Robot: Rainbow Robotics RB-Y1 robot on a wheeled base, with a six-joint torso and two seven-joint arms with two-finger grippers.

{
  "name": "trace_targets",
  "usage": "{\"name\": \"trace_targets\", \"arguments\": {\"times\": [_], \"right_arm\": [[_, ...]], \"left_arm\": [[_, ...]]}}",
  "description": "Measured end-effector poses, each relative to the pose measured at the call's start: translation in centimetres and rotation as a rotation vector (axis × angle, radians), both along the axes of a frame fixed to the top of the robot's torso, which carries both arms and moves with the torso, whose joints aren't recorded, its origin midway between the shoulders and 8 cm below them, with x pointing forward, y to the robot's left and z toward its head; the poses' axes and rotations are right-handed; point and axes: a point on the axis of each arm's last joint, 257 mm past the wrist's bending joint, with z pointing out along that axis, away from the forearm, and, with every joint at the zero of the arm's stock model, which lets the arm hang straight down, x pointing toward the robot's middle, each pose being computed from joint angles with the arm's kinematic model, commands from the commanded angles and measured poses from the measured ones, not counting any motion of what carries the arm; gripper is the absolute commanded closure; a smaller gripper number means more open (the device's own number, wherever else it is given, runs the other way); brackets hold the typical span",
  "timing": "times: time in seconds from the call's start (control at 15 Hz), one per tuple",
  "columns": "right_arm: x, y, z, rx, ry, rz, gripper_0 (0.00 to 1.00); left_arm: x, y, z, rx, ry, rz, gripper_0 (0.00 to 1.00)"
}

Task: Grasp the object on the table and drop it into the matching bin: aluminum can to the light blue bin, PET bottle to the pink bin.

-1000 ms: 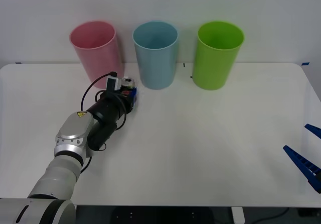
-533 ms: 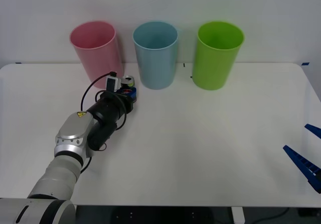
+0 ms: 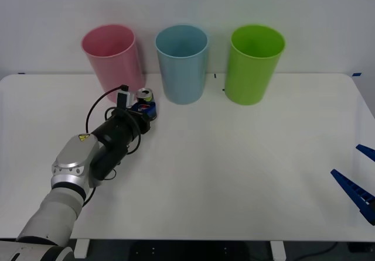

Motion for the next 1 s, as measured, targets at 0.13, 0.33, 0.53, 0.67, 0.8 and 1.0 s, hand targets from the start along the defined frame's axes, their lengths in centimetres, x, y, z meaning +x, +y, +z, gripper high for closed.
{"name": "trace_targets", "arguments": {"times": [0.13,0.33,0.53,0.67,0.8,1.0], "right_arm": [[0.0,0.0,0.0,0.000,0.000,0.000,0.00],[0.0,0.0,0.0,0.000,0.000,0.000,0.00],[0.0,0.0,0.0,0.000,0.000,0.000,0.00],[0.0,0.0,0.0,0.000,0.000,0.000,0.00],[0.0,0.0,0.0,0.000,0.000,0.000,0.00],[0.0,0.0,0.0,0.000,0.000,0.000,0.00]], "left_arm": [[-0.6,-0.2,0.8,-0.016,-0.021,-0.020,1.00],[-1.9,-0.3,2.8,-0.053,-0.073,-0.035,1.00],[-3.6,-0.3,4.9,-0.092,-0.127,-0.038,1.00],[-4.7,-0.1,6.5,-0.116,-0.163,-0.039,1.00],[-6.0,0.2,7.9,-0.139,-0.195,-0.041,1.00],[-7.5,0.5,10.0,-0.154,-0.239,-0.042,1.00]]}}
